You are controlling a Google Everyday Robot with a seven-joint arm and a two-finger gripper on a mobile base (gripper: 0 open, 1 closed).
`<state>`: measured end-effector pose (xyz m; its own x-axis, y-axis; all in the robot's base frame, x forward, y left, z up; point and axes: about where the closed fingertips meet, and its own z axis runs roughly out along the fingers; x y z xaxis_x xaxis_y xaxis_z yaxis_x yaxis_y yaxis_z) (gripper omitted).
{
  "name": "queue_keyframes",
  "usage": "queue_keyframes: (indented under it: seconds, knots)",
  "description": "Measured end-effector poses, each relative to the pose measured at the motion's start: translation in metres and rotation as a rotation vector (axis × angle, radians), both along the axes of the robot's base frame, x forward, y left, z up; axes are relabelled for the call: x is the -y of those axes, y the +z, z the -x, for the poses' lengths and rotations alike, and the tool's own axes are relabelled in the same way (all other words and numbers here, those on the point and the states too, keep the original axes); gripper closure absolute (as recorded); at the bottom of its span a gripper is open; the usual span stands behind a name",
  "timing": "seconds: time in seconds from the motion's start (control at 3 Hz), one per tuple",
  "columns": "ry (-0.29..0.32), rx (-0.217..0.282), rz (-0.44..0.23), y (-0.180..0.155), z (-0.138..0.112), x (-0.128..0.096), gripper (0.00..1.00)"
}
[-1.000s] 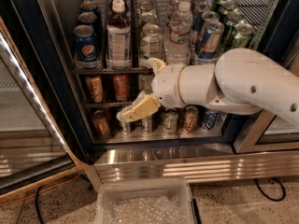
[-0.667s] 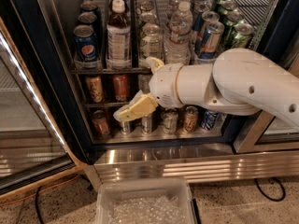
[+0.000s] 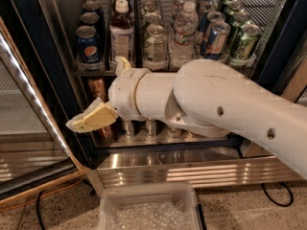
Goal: Pick pepsi can from top shelf of fridge
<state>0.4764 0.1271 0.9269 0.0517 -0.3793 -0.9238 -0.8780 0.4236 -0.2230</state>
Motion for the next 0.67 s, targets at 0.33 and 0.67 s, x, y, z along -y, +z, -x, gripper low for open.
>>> queue_keyframes:
  seconds: [0.33, 0.67]
  knots:
    - [0.000, 0.000, 0.000, 0.000, 0.000, 0.000, 0.00]
    - [-0.017, 0.031, 0.001, -0.001, -0.010, -0.011, 0.00]
